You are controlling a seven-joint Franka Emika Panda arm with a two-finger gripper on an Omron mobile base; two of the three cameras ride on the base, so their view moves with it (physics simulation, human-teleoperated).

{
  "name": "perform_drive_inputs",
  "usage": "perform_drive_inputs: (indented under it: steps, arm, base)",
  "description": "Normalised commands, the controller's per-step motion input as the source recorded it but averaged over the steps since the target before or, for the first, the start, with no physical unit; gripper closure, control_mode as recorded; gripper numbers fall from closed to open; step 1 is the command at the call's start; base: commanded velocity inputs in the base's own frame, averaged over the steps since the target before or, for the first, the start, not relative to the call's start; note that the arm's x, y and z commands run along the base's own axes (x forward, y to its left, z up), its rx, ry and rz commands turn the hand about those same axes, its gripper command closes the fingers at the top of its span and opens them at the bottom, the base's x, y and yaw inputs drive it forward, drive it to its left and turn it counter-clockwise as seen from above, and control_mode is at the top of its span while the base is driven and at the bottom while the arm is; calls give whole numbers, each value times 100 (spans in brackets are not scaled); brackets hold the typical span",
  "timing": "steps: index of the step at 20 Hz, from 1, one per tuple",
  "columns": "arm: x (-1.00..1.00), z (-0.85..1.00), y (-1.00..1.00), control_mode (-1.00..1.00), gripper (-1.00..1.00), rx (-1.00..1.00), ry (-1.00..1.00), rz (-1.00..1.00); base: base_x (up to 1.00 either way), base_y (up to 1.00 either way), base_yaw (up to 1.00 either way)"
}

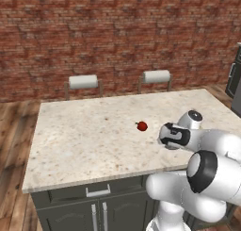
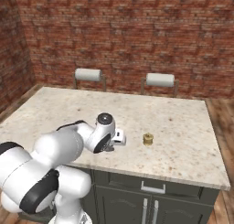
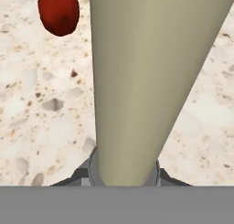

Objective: Pick the candle and candle from the dining table and place them in the open cabinet. Close the cabinet after placing the objects.

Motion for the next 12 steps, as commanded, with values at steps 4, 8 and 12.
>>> perform_drive_inputs:
  steps: [4,8,12]
  arm:
    - [-25,59,8,-100,100,-3,-13,0]
    - [-7,70,18,-100,100,-2,-6,0]
    - [-1,69,27,-100,100,-3,0,0]
  base:
    - [0,0,0]
    - [0,0,0]
    - [0,0,0]
